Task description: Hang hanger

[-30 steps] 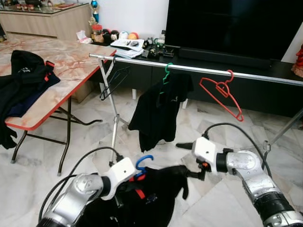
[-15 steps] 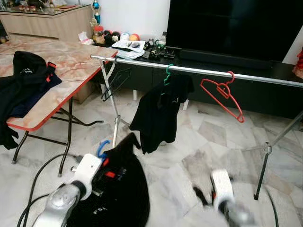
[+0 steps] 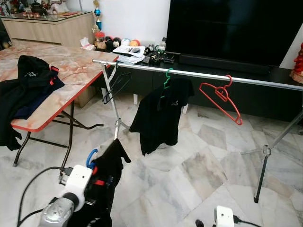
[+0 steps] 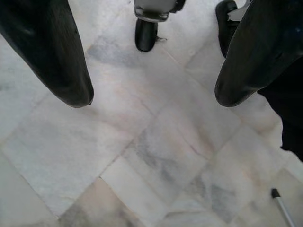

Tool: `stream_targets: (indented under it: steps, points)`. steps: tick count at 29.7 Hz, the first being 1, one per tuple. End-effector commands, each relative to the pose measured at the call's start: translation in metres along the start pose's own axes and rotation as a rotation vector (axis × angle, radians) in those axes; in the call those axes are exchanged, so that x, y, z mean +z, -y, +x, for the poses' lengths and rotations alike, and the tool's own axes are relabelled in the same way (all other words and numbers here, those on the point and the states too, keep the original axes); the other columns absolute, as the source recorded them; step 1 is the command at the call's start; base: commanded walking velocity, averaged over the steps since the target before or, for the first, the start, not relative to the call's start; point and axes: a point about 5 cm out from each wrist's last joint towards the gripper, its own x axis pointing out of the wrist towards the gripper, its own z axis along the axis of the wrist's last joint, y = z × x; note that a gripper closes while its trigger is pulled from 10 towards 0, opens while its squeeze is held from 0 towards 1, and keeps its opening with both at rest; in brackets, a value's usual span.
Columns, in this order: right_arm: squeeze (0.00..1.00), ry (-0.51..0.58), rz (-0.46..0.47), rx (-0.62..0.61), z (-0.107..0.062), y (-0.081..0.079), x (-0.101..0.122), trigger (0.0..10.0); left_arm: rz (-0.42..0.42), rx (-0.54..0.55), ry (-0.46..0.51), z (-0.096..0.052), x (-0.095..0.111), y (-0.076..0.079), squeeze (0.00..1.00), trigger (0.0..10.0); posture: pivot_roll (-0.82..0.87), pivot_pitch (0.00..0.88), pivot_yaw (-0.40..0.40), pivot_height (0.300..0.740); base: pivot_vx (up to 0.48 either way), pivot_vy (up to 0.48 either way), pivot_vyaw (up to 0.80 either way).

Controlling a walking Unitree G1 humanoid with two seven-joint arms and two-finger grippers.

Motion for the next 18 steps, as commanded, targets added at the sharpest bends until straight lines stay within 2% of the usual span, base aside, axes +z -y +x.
stream_targets:
  steps: [1, 2, 3, 5, 8, 12, 18]
  points:
    - [0.00, -0.014, -0.006, -0.023, -0.001, 0.006, -0.005, 10.0, -0.013, 0.023, 0.046, 0.003, 0.011, -0.009, 0.00, 10.0, 0.14, 0.000, -0.023, 0.740, 0.000, 0.000, 0.00]
    - [0.00, -0.024, -0.012, -0.031, -0.002, 0.009, -0.008, 10.0, -0.048, 0.014, 0.048, 0.003, 0.012, -0.008, 0.00, 10.0, 0.14, 0.000, -0.023, 0.740, 0.000, 0.000, 0.00]
    - [0.00, -0.024, -0.012, -0.031, -0.002, 0.009, -0.008, 10.0, -0.048, 0.014, 0.048, 0.003, 0.012, -0.008, 0.00, 10.0, 0.14, 0.000, -0.023, 0.740, 0.000, 0.000, 0.00]
    - [0.00, -0.029, 0.006, -0.038, -0.003, 0.010, -0.011, 10.0, -0.158, 0.008, 0.053, 0.002, 0.011, -0.005, 0.00, 10.0, 0.13, 0.000, -0.015, 0.740, 0.000, 0.000, 0.00]
    - [0.00, -0.032, 0.002, -0.030, -0.003, 0.009, -0.013, 10.0, -0.211, -0.005, 0.048, 0.002, 0.009, 0.000, 0.00, 10.0, 0.14, 0.000, -0.017, 0.740, 0.084, 0.000, 0.00]
    - [0.00, -0.044, -0.005, -0.021, -0.003, 0.005, -0.016, 10.0, -0.225, -0.057, 0.052, 0.003, 0.009, 0.010, 0.00, 10.0, 0.14, 0.000, -0.002, 0.740, 0.271, 0.000, 0.00]
    - [0.00, -0.035, -0.004, 0.000, -0.002, -0.003, -0.013, 10.0, -0.249, -0.077, 0.056, 0.008, 0.013, 0.009, 0.00, 10.0, 0.13, 0.000, 0.014, 0.740, 0.297, 0.000, 0.00]
